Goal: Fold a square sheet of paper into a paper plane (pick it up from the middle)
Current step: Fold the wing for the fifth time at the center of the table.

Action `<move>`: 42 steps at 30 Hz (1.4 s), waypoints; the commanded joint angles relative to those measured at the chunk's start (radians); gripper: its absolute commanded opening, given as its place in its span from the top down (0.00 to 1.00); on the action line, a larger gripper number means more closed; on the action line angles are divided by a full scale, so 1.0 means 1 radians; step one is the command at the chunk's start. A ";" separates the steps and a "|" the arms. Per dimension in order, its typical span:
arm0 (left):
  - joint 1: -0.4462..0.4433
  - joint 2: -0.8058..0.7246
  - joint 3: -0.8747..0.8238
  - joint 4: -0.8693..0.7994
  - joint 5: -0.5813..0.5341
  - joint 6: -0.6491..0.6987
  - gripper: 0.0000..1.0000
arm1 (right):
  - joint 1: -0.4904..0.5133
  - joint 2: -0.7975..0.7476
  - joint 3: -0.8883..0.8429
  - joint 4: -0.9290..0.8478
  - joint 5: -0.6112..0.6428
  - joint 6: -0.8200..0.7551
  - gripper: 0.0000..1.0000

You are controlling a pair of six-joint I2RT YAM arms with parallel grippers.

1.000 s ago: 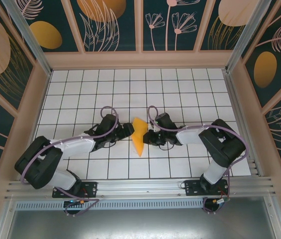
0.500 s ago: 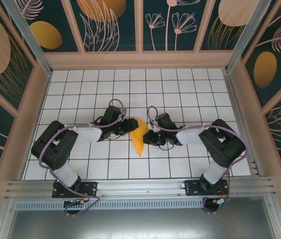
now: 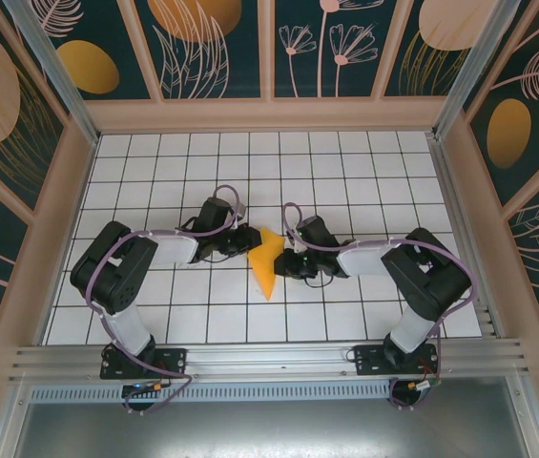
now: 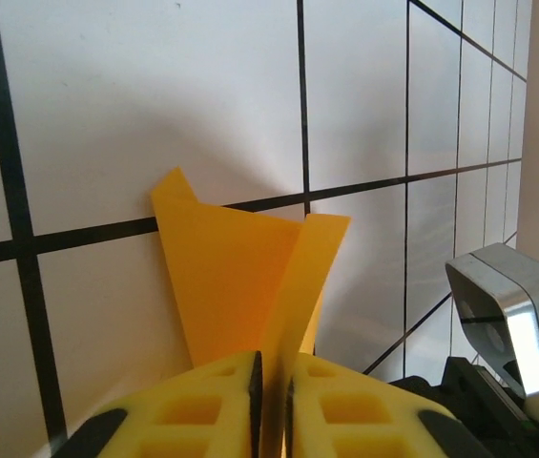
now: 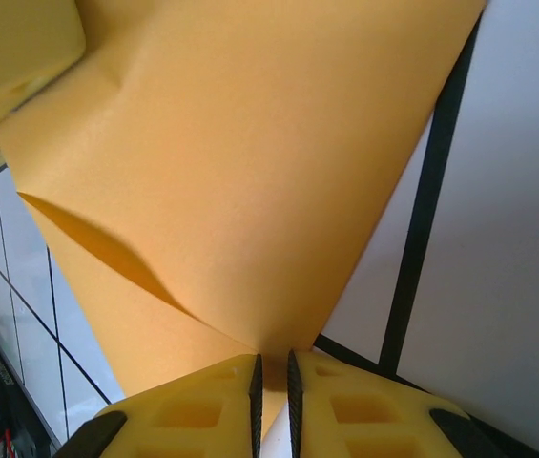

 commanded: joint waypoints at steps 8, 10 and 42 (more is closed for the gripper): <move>0.004 -0.111 -0.086 0.090 -0.056 -0.074 0.89 | -0.008 -0.076 0.011 -0.063 0.106 -0.017 0.77; 0.004 -0.141 -0.117 0.114 -0.084 -0.100 0.88 | -0.007 -0.096 0.007 -0.063 0.105 -0.008 0.76; 0.003 -0.243 -0.287 0.187 -0.184 -0.220 0.68 | 0.073 0.005 -0.102 0.292 0.061 0.173 0.78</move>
